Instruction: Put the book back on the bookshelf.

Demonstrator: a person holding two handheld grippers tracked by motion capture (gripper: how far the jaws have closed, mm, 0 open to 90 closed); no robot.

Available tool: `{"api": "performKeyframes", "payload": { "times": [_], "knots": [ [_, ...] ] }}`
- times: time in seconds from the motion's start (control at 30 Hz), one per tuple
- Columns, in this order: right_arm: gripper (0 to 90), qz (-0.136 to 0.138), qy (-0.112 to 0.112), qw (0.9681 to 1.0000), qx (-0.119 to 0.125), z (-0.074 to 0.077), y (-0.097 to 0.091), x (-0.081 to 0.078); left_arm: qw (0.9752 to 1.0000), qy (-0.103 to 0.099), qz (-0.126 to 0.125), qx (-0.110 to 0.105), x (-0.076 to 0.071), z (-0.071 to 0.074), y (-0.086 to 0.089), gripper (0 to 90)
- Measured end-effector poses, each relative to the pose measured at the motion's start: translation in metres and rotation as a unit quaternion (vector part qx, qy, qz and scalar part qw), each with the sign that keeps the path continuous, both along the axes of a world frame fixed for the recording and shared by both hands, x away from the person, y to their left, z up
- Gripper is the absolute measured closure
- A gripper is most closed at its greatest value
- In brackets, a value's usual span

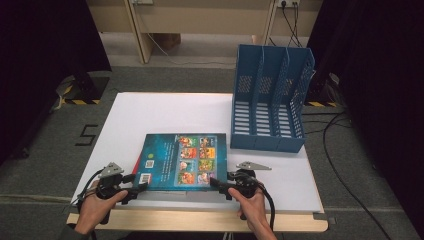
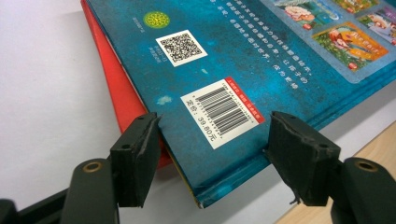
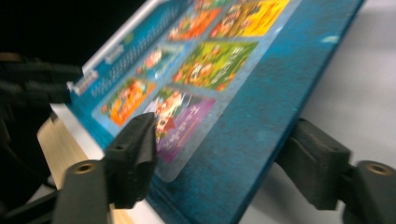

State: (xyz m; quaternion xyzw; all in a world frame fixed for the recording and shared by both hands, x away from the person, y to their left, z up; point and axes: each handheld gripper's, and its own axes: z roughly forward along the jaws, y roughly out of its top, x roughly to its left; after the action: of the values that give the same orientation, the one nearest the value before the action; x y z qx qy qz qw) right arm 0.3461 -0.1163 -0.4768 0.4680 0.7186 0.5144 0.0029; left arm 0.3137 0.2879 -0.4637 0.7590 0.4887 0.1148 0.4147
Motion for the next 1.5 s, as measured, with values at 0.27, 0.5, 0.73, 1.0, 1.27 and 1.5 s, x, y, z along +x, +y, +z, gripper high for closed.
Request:
{"api": "performKeyframes", "payload": {
  "times": [0.27,0.5,0.73,1.0,1.27,1.5],
  "knots": [
    [43.5,-0.04,-0.019,0.9948,0.092,0.023,-0.012,0.003,0.9994,0.006,0.003,-0.033,0.001,-0.001,-0.005,33.5],
    [52.7,-0.054,-0.044,0.9918,0.107,0.043,-0.006,0.009,0.9985,0.006,-0.005,-0.053,0.003,0.0,-0.013,33.1],
    [61.8,-0.074,-0.097,0.9883,0.093,0.074,0.004,0.015,0.9977,-0.003,-0.02,-0.064,0.006,0.003,-0.02,35.1],
    [67.0,-0.073,-0.153,0.9819,0.085,0.112,0.013,0.03,0.9944,-0.006,-0.045,-0.095,0.014,0.002,-0.036,33.6],
    [75.6,-0.067,-0.19,0.9781,0.053,0.15,0.023,0.059,0.9952,-0.034,-0.027,-0.087,0.021,0.004,-0.034,36.1],
    [78.1,-0.047,-0.203,0.9766,0.055,0.173,0.033,0.068,0.9945,-0.031,-0.001,-0.1,0.026,0.005,-0.01,35.6]
  ]
}}
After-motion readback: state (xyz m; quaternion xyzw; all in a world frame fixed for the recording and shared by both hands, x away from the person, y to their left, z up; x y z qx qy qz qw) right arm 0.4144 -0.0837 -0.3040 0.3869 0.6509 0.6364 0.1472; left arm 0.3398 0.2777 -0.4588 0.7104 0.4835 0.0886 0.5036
